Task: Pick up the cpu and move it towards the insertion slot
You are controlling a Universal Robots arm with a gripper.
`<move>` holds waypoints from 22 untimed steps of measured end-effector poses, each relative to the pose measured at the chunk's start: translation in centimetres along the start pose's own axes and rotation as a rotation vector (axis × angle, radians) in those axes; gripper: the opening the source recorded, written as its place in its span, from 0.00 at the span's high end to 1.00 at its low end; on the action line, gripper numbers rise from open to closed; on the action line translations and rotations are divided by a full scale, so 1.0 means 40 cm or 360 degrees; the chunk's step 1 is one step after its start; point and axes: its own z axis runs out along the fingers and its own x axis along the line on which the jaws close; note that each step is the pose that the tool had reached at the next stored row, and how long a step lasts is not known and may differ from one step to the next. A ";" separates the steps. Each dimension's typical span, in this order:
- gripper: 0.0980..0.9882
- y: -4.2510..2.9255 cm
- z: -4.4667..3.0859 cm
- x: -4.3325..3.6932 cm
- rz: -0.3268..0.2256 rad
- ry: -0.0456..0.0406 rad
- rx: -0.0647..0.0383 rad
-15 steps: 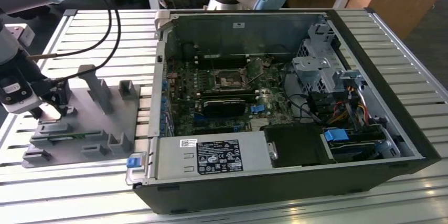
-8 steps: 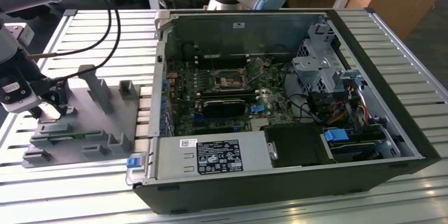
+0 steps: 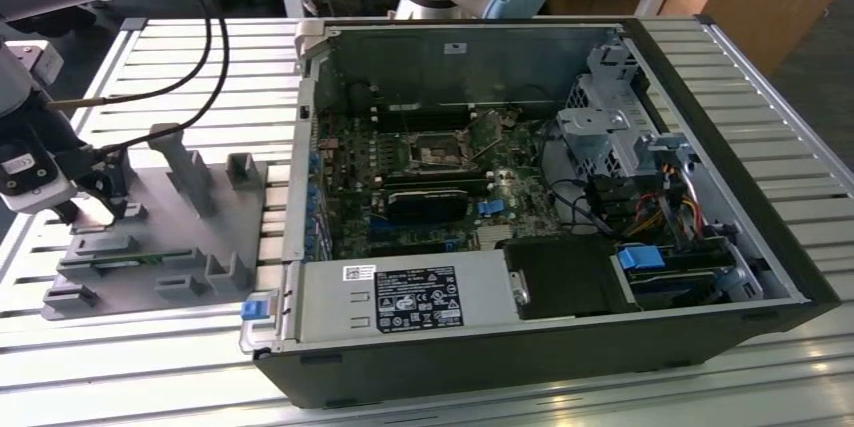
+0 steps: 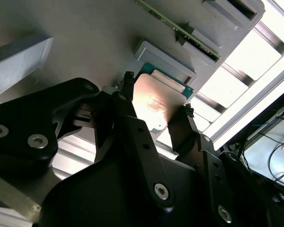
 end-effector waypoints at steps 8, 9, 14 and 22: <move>0.50 0.000 -0.005 0.000 0.0000 0.0000 0.0000; 0.50 0.000 -0.006 0.000 0.0000 0.0000 0.0000; 0.50 0.001 -0.010 0.000 0.0000 0.0000 0.0000; 0.50 0.001 -0.020 0.000 0.0000 0.0000 0.0000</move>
